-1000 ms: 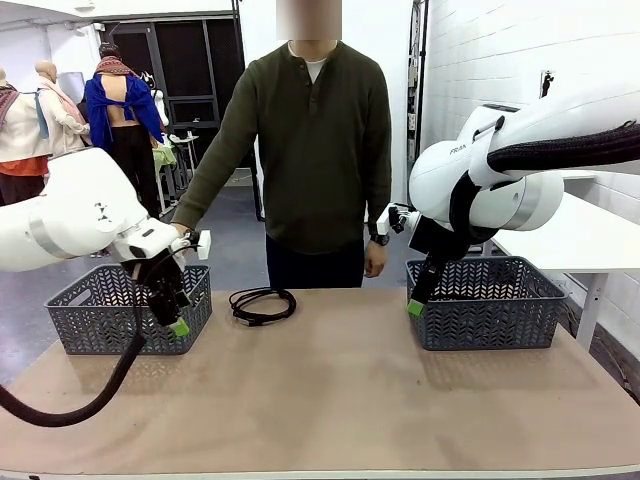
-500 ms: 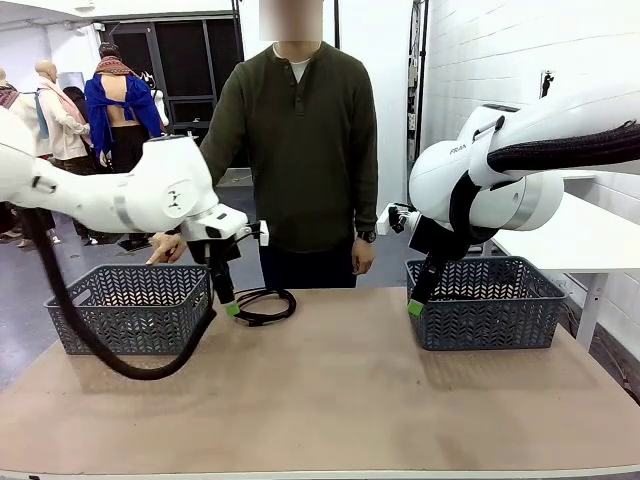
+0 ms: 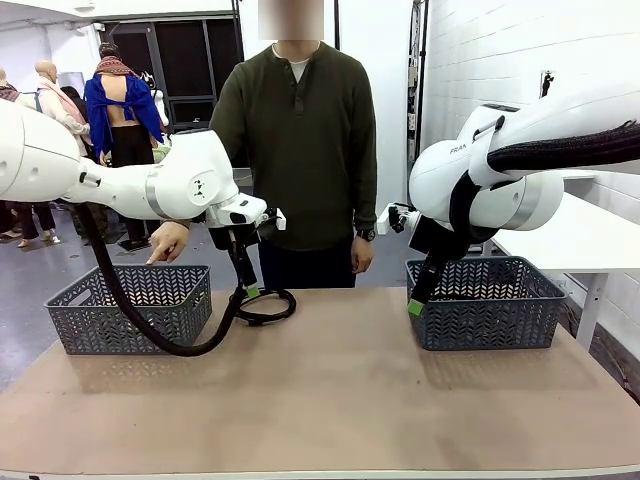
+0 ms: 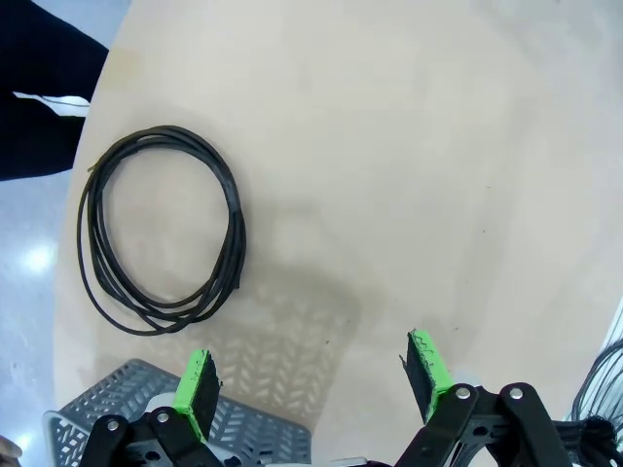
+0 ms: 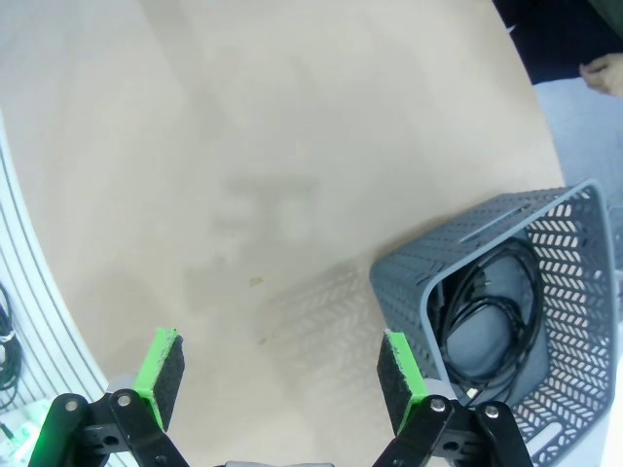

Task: Organize the cables according to human instructions.
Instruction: Pick up a bundle of cables and place it in the basket indicated by the human.

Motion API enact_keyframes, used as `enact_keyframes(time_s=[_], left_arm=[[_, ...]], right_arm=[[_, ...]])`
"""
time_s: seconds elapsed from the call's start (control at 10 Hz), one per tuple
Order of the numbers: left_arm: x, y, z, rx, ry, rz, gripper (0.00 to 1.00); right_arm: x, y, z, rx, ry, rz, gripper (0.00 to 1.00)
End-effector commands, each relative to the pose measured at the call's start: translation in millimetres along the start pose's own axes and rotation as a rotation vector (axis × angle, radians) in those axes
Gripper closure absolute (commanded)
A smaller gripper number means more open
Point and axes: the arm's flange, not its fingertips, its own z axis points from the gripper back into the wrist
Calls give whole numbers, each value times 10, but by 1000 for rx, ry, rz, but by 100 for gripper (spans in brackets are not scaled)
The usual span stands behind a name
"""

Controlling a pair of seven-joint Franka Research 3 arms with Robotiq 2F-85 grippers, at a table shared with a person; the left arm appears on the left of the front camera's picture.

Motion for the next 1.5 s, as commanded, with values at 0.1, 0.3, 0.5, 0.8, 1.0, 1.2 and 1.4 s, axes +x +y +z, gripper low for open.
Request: enact_keyframes(time_s=[0.1, 0.3, 0.5, 0.8, 1.0, 1.2, 1.4], left_arm=[[-57, -75, 27, 1, 12, -12, 0], [-57, -75, 27, 1, 12, -12, 0], [-57, -75, 27, 1, 12, -12, 0], [20, -31, -3, -5, -3, -5, 0], [217, 45, -73, -41, 19, 64, 0], [446, 111, -153, -45, 61, 138, 0], [625, 137, -292, -33, 97, 214, 0]], right_arm=[[10, -10, 1, -3, 7, 1, 0], [10, -10, 1, -3, 7, 1, 0], [10, -10, 1, -3, 7, 1, 0], [10, -10, 1, -3, 7, 1, 0], [10, -10, 1, -3, 7, 1, 0], [10, -10, 1, -3, 7, 1, 0], [10, -10, 1, -3, 7, 1, 0]])
